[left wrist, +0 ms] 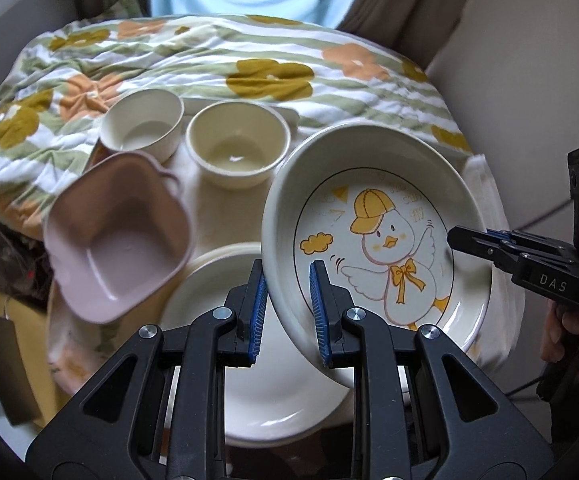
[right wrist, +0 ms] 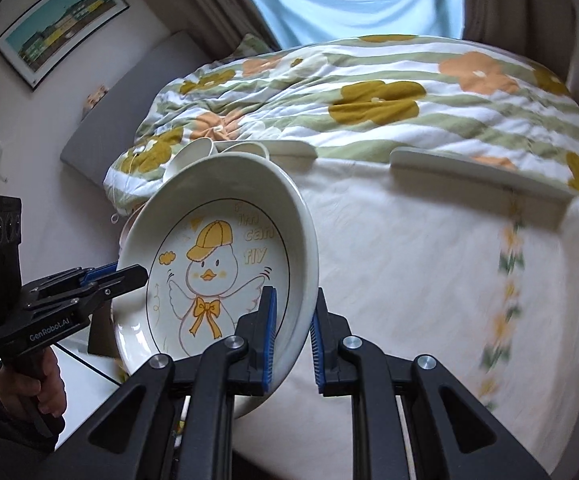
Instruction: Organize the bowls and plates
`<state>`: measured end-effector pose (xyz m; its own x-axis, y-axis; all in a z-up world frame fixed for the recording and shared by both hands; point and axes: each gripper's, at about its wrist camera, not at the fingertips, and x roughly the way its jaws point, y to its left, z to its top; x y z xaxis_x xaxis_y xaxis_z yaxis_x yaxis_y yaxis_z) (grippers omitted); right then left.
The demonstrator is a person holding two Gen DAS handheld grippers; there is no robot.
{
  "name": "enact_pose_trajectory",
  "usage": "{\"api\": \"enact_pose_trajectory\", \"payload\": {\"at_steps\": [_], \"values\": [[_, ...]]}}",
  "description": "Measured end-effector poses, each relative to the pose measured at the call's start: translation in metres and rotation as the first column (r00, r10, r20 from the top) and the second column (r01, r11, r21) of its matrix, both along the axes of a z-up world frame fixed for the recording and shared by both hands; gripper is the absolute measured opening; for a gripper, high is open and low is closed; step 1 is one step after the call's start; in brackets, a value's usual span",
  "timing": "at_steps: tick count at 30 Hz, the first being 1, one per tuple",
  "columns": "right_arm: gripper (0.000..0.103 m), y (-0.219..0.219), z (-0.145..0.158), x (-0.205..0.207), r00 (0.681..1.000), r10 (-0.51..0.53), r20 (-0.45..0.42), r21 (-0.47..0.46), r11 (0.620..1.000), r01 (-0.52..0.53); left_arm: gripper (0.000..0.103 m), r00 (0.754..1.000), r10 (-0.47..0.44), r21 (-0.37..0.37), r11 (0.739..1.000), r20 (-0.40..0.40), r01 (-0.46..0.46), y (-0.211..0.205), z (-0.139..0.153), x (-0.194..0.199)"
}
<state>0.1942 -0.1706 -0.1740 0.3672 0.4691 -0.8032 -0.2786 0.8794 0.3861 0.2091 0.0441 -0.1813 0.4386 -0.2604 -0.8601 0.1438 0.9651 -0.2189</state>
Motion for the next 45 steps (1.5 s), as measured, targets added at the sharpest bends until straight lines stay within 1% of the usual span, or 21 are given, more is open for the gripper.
{"api": "enact_pose_trajectory", "payload": {"at_steps": [3,7,12,15,19,24,29,33,36,37,39,40,42,45], "values": [[0.015,0.012,-0.006,-0.016,0.999,-0.040,-0.013,0.006,0.999,0.040,0.019,0.999,-0.025,0.001,1.000,-0.024,0.025,0.016,-0.010,-0.010],[0.015,0.028,-0.021,-0.031,0.996,-0.078,-0.043,-0.007,0.997,0.077,0.019,0.998,-0.039,-0.007,0.999,-0.052,0.039,0.033,-0.034,-0.019],[0.015,0.045,-0.041,-0.043,0.994,-0.090,-0.062,-0.061,0.994,0.086,0.019,0.995,-0.030,-0.012,0.999,-0.099,0.029,0.044,-0.065,-0.025],[0.015,0.051,-0.049,-0.045,0.994,-0.088,-0.070,-0.084,0.993,0.082,0.019,0.993,-0.027,-0.002,1.000,-0.119,0.027,0.046,-0.079,-0.028],[0.015,0.055,-0.056,-0.045,0.993,-0.088,-0.081,-0.093,0.992,0.080,0.019,0.991,-0.014,0.014,1.000,-0.132,0.016,0.048,-0.089,-0.030],[0.015,0.065,-0.060,-0.049,0.995,-0.062,-0.082,-0.110,0.993,0.053,0.019,0.990,-0.004,0.037,0.999,-0.140,0.009,0.048,-0.098,-0.028],[0.015,0.072,-0.063,-0.051,0.996,-0.050,-0.068,-0.145,0.989,0.040,0.019,0.992,-0.007,0.072,0.997,-0.127,0.017,0.044,-0.101,-0.029],[0.015,0.074,-0.065,-0.052,0.997,-0.041,-0.058,-0.168,0.985,0.030,0.019,0.994,-0.017,0.118,0.993,-0.108,0.029,0.037,-0.100,-0.030],[0.015,0.078,-0.064,-0.054,0.999,-0.026,-0.035,-0.196,0.980,0.019,0.019,0.996,-0.030,0.179,0.983,-0.085,0.045,0.029,-0.100,-0.033],[0.015,0.080,-0.064,-0.055,0.999,-0.021,-0.029,-0.208,0.978,0.014,0.019,0.997,-0.041,0.225,0.973,-0.069,0.056,0.023,-0.100,-0.035],[0.015,0.084,-0.065,-0.057,1.000,-0.003,-0.011,-0.243,0.970,0.000,0.019,0.997,-0.059,0.288,0.955,-0.048,0.071,0.016,-0.100,-0.038],[0.015,0.086,-0.064,-0.058,1.000,0.007,-0.001,-0.263,0.965,-0.007,0.019,0.997,-0.072,0.329,0.941,-0.032,0.079,0.011,-0.101,-0.041],[0.015,0.090,-0.065,-0.059,1.000,0.024,0.015,-0.299,0.954,-0.018,0.019,0.996,-0.084,0.373,0.924,-0.009,0.081,0.007,-0.101,-0.044],[0.015,0.093,-0.066,-0.059,0.999,0.037,0.022,-0.317,0.948,-0.028,0.019,0.995,-0.101,0.444,0.892,0.019,0.082,0.001,-0.102,-0.047]]}}
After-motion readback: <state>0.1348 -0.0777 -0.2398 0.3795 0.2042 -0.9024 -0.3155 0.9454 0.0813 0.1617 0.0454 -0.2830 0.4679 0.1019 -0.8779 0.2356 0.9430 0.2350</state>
